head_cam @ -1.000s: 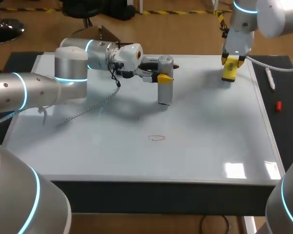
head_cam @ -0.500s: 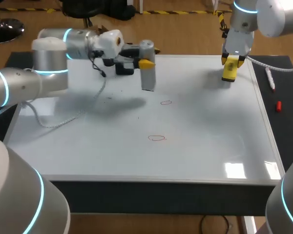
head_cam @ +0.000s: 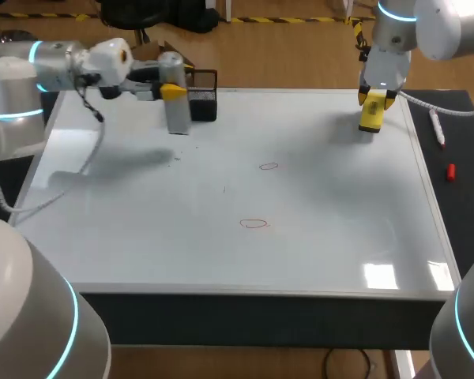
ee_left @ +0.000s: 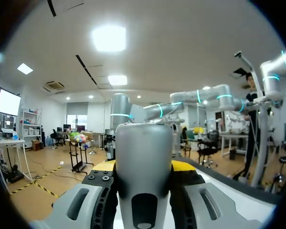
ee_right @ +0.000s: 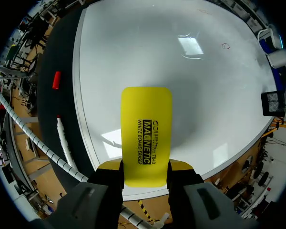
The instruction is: Pick up the inspection probe, press it on each red-marked spot on the whiteboard one by one, put down the probe, pick up the eraser, and wipe off all the red marks.
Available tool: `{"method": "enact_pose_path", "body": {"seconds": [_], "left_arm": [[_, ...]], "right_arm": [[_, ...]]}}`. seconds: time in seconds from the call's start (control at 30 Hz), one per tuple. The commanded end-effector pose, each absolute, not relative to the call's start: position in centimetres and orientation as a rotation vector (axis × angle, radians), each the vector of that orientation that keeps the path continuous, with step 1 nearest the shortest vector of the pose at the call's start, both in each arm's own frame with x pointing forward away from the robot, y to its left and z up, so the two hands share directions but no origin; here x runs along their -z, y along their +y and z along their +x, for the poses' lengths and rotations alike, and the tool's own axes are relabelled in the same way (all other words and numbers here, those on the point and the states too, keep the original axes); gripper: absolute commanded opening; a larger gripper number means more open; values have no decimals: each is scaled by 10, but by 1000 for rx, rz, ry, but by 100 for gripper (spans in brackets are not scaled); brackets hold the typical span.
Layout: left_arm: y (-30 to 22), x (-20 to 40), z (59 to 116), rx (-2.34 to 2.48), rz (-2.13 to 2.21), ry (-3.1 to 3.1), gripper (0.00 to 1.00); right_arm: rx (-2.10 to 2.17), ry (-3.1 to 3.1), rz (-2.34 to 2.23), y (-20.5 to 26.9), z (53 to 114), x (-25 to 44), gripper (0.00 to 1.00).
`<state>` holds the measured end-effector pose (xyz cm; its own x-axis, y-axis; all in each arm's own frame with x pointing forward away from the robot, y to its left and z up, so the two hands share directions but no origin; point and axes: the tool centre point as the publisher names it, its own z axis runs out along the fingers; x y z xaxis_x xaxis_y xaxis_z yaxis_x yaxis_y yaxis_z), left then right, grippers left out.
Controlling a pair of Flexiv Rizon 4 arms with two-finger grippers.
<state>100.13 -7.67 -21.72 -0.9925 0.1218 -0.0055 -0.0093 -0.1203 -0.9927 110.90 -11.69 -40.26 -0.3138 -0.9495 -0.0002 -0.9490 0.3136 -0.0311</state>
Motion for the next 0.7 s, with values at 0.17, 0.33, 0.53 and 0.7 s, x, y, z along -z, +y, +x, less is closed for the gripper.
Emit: {"method": "enact_pose_path", "body": {"seconds": [0.17,0.33,0.53,0.7], "left_arm": [[-6,212,1005,-2296,-36,-2150,0],[12,216,1014,-2310,-42,-2147,0],[20,220,1017,-2325,-17,-2116,0],[20,220,1017,-2325,-17,-2116,0]], "right_arm": [[42,2532,-1835,-117,1110,402,0],[42,2532,-1835,-117,1110,402,0],[42,2532,-1835,-117,1110,402,0],[42,2532,-1835,-117,1110,402,0]]}}
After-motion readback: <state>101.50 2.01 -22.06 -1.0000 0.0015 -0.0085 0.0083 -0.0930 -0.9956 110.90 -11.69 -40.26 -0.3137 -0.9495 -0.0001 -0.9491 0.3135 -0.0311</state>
